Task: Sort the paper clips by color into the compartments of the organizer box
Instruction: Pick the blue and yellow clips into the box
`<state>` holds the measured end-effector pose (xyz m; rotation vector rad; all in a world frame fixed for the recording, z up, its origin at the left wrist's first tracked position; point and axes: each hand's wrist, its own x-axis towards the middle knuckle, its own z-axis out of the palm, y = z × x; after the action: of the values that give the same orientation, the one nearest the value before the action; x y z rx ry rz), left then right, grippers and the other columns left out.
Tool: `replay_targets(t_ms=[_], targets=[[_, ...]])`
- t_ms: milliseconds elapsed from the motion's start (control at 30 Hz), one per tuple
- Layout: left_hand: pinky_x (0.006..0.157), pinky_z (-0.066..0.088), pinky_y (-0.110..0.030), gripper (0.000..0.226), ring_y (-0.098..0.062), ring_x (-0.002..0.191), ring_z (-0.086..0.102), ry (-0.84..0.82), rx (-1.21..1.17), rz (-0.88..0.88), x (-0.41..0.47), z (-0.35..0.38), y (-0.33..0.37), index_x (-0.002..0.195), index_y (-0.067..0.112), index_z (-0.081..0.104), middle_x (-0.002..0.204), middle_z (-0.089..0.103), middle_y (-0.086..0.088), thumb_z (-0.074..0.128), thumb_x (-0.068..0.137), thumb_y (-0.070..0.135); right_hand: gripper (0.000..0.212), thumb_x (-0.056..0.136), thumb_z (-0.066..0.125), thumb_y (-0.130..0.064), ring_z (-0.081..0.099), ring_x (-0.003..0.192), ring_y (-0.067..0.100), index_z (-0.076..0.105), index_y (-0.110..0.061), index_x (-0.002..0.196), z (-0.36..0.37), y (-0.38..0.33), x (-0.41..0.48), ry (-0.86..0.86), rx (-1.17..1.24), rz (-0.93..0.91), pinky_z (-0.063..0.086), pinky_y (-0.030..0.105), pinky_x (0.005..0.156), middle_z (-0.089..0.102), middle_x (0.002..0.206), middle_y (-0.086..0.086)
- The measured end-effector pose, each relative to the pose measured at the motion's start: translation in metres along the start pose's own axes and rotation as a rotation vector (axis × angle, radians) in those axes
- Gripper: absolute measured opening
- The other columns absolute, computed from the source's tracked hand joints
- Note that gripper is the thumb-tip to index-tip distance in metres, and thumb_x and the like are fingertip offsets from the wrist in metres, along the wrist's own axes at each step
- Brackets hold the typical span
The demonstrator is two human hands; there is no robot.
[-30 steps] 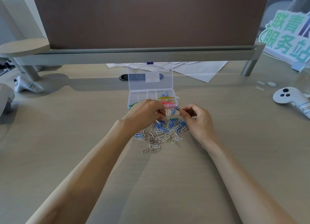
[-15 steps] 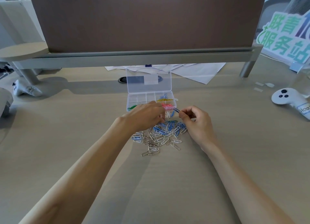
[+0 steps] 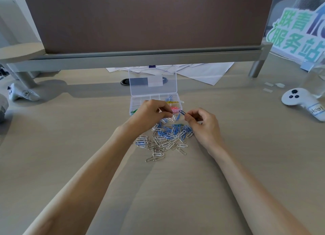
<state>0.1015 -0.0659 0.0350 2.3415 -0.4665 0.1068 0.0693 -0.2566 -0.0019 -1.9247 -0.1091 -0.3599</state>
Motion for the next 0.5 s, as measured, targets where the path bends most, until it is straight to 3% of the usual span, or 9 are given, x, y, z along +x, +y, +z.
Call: replay_targets(t_ms=[233,267,333,400,500], targets=[[0.058,0.036,-0.006,0.003,0.011,0.062,0.050,0.183,0.026,-0.016,0.016,-0.011,-0.005,0.085,0.018,0.075,0.077,0.067,0.008,0.074,0.081,0.018,0.008,0.088,0.065,-0.021,0.058,0.068,0.006,0.068,-0.019,0.081,0.007,-0.007,0.025,0.055,-0.090,-0.020,0.044,0.018,0.062,0.067,0.076,-0.010],[0.061,0.038,-0.007,0.004,0.008,0.066,0.052,0.223,0.077,-0.018,0.023,-0.013,-0.008,0.085,0.017,0.076,0.079,0.069,0.007,0.074,0.082,0.019,0.008,0.088,0.065,-0.021,0.057,0.068,0.006,0.068,-0.018,0.081,0.008,-0.009,0.033,0.075,-0.128,-0.034,0.044,0.020,0.063,0.066,0.075,-0.011],[0.072,0.050,-0.025,0.005,-0.003,0.074,0.059,0.273,0.159,-0.040,0.041,-0.014,-0.015,0.086,0.017,0.076,0.084,0.071,0.004,0.074,0.082,0.018,0.010,0.089,0.063,-0.022,0.058,0.070,0.009,0.068,-0.016,0.084,0.014,-0.013,0.048,0.100,-0.229,-0.058,0.045,0.026,0.066,0.064,0.074,-0.011],[0.074,0.054,-0.036,0.005,-0.014,0.080,0.063,0.289,0.185,-0.077,0.056,-0.011,-0.020,0.085,0.017,0.076,0.086,0.073,0.002,0.073,0.083,0.018,0.011,0.090,0.062,-0.024,0.059,0.071,0.016,0.068,-0.016,0.086,0.019,-0.011,0.060,0.098,-0.337,-0.070,0.045,0.029,0.065,0.065,0.075,-0.008],[0.069,0.053,-0.032,0.009,-0.016,0.084,0.064,0.309,0.228,-0.122,0.071,-0.004,-0.023,0.087,0.022,0.077,0.091,0.073,0.005,0.067,0.087,0.022,0.010,0.090,0.060,-0.025,0.060,0.072,0.019,0.066,-0.019,0.085,0.025,-0.002,0.073,0.057,-0.450,-0.090,0.046,0.030,0.064,0.067,0.079,-0.004]])
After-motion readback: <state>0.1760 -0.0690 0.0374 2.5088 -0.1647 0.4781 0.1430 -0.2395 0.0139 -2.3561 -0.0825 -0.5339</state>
